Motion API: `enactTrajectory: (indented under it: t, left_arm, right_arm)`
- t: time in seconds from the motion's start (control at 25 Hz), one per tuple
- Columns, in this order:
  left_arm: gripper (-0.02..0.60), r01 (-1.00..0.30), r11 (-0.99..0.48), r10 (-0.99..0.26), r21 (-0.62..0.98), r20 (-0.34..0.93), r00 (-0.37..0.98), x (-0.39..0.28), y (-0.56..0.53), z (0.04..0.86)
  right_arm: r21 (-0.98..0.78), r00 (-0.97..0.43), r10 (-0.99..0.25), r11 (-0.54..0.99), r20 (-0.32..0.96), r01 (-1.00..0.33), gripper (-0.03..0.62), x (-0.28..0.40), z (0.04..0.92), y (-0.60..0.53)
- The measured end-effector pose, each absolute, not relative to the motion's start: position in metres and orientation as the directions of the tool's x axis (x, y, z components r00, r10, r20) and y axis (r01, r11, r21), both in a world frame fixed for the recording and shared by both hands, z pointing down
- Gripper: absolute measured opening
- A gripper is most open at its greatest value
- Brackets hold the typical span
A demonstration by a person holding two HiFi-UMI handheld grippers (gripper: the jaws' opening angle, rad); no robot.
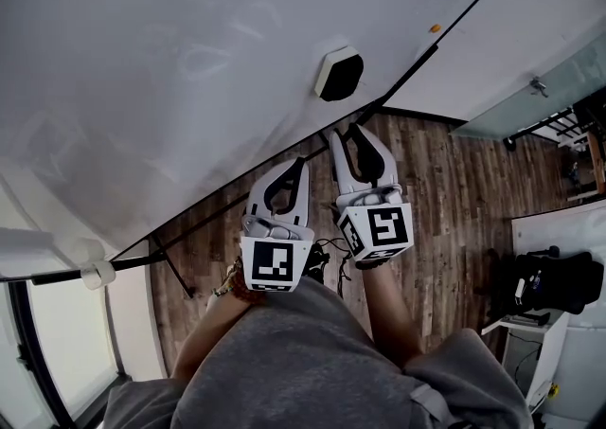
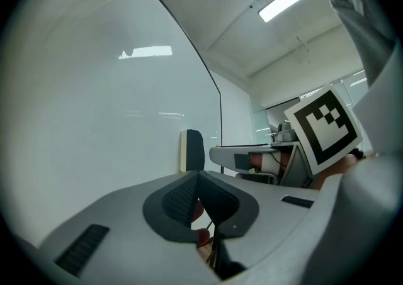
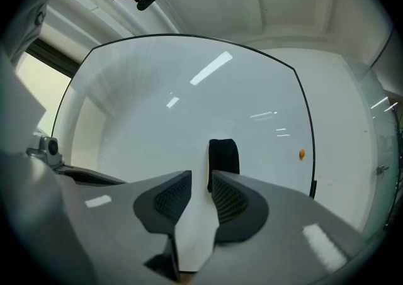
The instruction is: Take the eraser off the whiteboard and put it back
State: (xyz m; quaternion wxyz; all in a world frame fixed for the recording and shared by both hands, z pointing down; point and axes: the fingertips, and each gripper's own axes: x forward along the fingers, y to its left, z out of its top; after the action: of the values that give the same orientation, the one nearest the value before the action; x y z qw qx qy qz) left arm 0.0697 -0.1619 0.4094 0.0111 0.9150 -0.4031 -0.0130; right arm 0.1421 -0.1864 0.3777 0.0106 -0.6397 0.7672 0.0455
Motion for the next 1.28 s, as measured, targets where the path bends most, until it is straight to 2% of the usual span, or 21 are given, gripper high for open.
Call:
enactTrajectory:
  t: [0.44, 0.88, 1.28]
  left_arm:
    - [0.008, -0.739, -0.673, -0.739, 0.028, -0.002, 0.673, 0.047, -0.135, 0.412]
    - [0.008, -0.74, -0.672, -0.74, 0.02, 0.008, 0.672, 0.037, -0.121, 0.419]
    - [0.006, -0.724, -0.689, -0.724, 0.015, 0.02, 0.689, 0.047, -0.105, 0.419]
  right_arm:
    - [0.06, -0.189, -0.979, 0.185, -0.081, -0.981, 0.012, 0.116, 0.378, -0.157]
    - [0.116, -0.225, -0.972, 0.217, -0.061, -0.969, 0.009, 0.093, 0.384, -0.143]
    - [0.122, -0.207, -0.977, 0.201, -0.044, -0.972, 0.009, 0.099, 0.386, -0.13]
